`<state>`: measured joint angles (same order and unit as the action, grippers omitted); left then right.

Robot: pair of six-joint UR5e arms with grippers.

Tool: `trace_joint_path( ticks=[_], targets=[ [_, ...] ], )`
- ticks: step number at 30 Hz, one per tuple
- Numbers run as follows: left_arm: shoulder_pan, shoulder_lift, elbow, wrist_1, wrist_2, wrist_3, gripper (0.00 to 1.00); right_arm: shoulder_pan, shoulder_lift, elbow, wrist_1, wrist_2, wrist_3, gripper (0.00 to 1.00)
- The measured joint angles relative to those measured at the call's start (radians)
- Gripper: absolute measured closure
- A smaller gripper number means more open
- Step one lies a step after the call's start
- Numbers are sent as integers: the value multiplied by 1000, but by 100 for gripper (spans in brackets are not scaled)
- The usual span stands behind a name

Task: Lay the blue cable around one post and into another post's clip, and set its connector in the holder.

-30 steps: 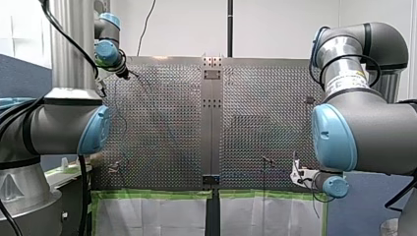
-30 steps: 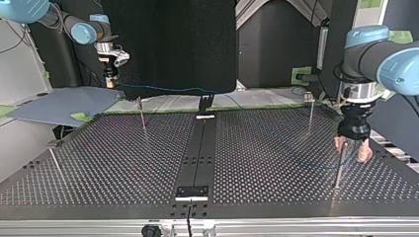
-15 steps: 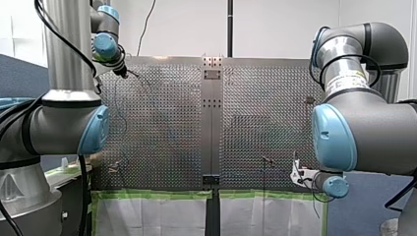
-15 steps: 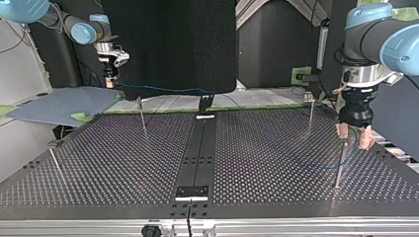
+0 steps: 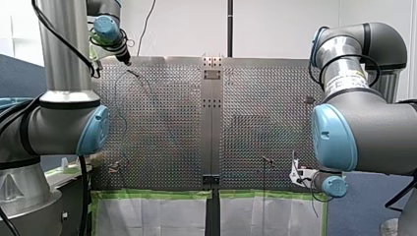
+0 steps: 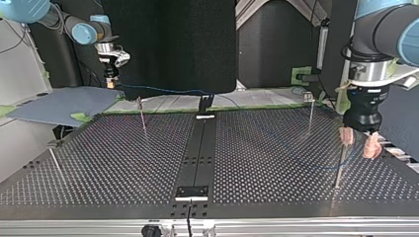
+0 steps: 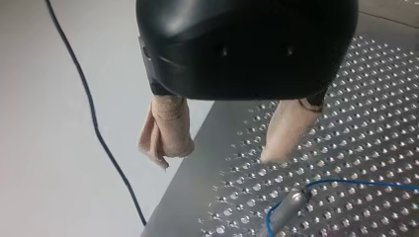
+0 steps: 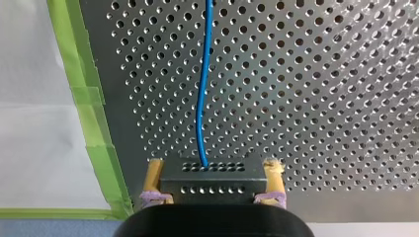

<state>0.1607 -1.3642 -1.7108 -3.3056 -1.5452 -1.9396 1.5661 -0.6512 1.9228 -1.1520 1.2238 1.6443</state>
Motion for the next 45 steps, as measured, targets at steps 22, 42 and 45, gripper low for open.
trace_joint_path(
  ticks=[22, 42, 45],
  targets=[
    [-52, -63, 193, -193, -48, 193, 0, 16, 0, -3, 4, 0, -5, 100],
    [-80, -63, 373, -377, -53, 377, 0, 19, 0, -4, 8, 0, -6, 100],
    [-84, -68, 375, -402, -59, 409, 0, 19, 0, -4, 10, 0, -7, 100]
  ],
)
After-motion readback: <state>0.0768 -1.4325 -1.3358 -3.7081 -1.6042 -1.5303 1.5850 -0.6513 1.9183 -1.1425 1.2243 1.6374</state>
